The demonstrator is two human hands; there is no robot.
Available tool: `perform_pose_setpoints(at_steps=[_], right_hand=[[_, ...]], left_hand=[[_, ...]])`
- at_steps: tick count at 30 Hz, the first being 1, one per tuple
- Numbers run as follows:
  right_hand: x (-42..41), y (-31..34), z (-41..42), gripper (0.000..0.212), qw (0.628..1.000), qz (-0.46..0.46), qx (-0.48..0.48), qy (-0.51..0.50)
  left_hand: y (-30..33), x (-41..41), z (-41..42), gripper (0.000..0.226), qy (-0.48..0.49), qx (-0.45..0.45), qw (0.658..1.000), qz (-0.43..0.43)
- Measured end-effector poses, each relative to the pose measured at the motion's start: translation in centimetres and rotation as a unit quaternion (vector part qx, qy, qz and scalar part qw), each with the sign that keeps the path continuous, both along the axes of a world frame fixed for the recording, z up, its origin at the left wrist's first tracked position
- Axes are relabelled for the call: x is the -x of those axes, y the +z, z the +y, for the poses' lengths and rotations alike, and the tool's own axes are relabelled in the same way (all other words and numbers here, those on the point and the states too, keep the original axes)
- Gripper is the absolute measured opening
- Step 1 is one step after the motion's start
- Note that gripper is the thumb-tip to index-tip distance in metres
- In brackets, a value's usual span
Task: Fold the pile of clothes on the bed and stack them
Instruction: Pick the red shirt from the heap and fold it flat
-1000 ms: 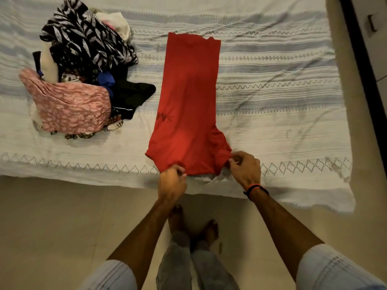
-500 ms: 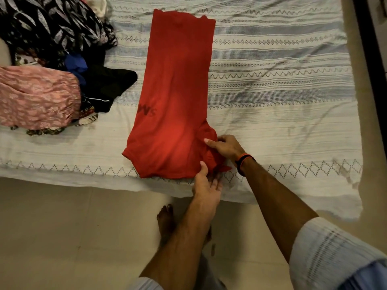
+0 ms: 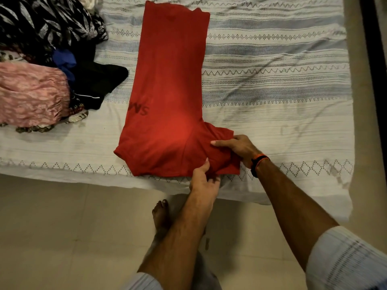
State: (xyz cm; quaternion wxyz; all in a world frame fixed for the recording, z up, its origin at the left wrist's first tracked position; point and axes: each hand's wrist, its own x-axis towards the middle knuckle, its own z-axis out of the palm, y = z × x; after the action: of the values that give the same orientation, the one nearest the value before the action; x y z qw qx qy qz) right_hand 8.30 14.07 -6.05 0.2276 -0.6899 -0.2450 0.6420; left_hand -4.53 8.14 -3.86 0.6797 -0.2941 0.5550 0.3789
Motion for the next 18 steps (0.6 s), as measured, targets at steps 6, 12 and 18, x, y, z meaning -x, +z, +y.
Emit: perform_pose_setpoints(at_steps=[6,12,18], right_hand=[[-1.2,-1.4,-1.5,0.028,0.998,-0.059,-0.009,-0.031],[-1.4,-2.7,-2.2,0.019,0.995,-0.098,-0.014,-0.031],[-1.0,-2.5,-2.5,0.034,0.995,-0.092,-0.014,-0.037]], left_hand=[[-1.0,-0.9,-1.1,0.032,-0.065,0.043,0.997,0.007],[-1.2,-1.0,-2.5,0.037,-0.255,-0.021,0.856,0.448],[-3.1,0.0,-1.4,0.070,-0.512,-0.299,0.599,0.538]])
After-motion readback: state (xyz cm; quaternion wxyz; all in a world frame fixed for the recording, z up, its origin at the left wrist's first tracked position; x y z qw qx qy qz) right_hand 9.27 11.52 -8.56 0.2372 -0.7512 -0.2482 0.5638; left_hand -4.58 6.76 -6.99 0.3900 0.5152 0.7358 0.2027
